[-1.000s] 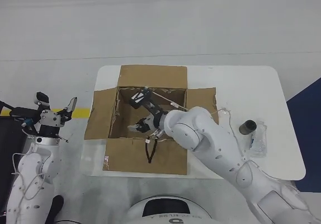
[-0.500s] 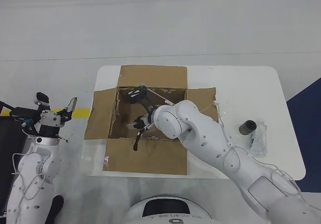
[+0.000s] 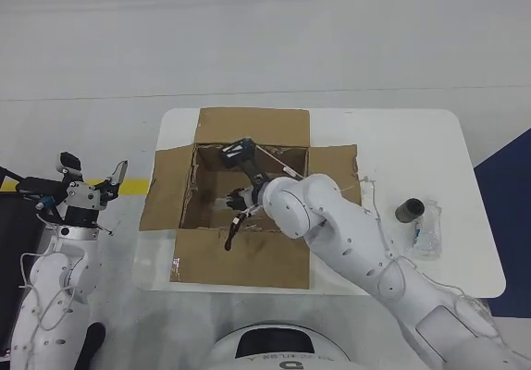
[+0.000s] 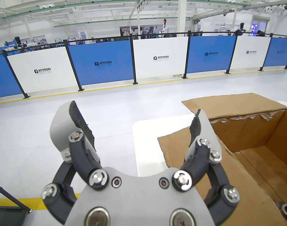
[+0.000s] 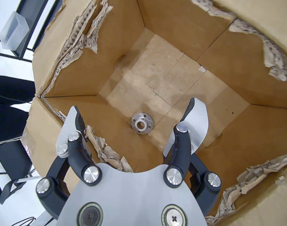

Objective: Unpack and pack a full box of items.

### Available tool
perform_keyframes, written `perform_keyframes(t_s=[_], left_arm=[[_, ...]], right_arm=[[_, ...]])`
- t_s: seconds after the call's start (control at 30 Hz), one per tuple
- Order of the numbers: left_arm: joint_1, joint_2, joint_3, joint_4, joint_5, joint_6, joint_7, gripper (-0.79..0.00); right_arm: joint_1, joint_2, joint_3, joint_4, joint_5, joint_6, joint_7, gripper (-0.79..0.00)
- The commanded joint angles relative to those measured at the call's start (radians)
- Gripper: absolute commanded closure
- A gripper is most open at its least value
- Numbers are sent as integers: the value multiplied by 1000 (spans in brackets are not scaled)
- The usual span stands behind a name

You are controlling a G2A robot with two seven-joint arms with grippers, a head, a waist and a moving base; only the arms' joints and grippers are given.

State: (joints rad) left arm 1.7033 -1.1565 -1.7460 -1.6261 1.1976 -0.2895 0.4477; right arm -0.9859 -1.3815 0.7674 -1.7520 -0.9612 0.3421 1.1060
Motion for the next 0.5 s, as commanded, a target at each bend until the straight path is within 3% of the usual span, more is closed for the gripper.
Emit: perform_keyframes(t_s=[0.0,0.2,0.23,0.33,0.47], left_arm=[[0,0,0,0,0,0,0,-785],[0,0,0,0,0,0,0,-785],[0,0,0,0,0,0,0,-785],[0,0,0,0,0,0,0,-785],[0,0,0,0,0,0,0,-785]], right_arm=[[-48,11,41,-58,-25,19,-46,-785],[-315,58,226,-270,-45,0,-218,-785],[-367,66,262,-298,-40,-16,-252,-754],[-494,83,355,-351,-8,-72,-336,-742],[-590,95,434,-372,40,-126,-408,-739]])
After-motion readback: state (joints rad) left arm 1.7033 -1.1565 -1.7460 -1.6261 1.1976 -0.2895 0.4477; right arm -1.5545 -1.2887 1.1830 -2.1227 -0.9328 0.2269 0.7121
